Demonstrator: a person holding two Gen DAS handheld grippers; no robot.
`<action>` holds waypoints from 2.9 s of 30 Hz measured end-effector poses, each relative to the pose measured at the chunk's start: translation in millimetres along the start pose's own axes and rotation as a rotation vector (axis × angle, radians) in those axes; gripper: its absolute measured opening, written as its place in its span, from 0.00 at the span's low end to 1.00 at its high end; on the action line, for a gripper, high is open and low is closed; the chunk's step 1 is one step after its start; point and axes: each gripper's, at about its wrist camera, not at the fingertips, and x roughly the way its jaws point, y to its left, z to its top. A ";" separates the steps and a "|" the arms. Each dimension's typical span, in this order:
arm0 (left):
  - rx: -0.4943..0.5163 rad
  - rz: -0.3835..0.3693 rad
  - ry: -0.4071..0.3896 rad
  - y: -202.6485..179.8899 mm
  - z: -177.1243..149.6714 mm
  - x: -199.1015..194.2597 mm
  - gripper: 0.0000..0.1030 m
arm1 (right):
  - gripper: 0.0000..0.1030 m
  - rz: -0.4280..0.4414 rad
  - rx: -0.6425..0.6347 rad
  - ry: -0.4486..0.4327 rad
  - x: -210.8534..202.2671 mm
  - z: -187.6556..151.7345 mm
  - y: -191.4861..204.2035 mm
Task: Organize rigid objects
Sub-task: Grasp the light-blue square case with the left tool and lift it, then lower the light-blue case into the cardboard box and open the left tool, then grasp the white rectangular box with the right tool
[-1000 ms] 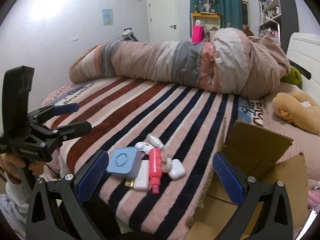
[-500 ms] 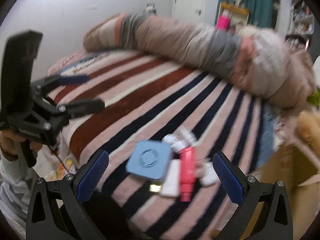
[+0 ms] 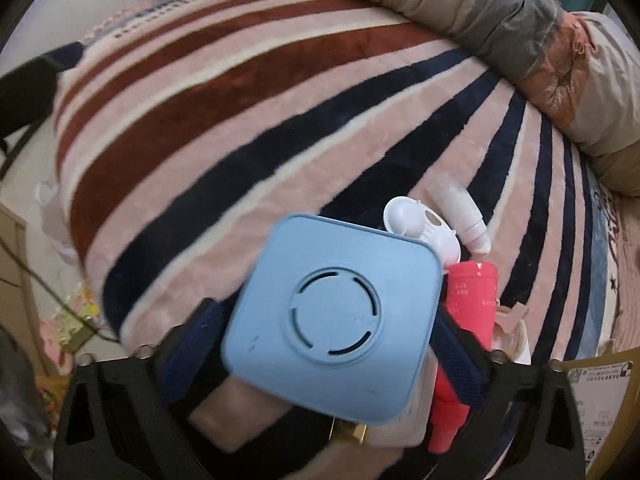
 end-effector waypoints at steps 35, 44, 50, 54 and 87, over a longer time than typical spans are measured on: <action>0.260 -0.809 0.203 -266.0 122.5 -1.5 0.63 | 0.78 -0.035 0.190 -0.718 -243.0 -116.5 -133.0; 0.399 -0.765 0.338 -346.5 104.9 35.1 0.34 | 0.75 0.038 0.308 -0.507 -216.1 -151.3 -200.8; 0.451 -0.713 0.364 -362.8 92.9 49.1 0.34 | 0.75 0.029 0.326 -0.442 -204.1 -155.6 -204.7; 0.454 -0.693 0.346 -360.6 96.2 48.4 0.38 | 0.76 0.050 0.355 -0.415 -200.0 -160.9 -208.4; 0.109 -0.270 0.106 -42.8 24.8 18.0 0.81 | 0.38 0.238 0.083 -0.038 -45.1 -33.7 -29.0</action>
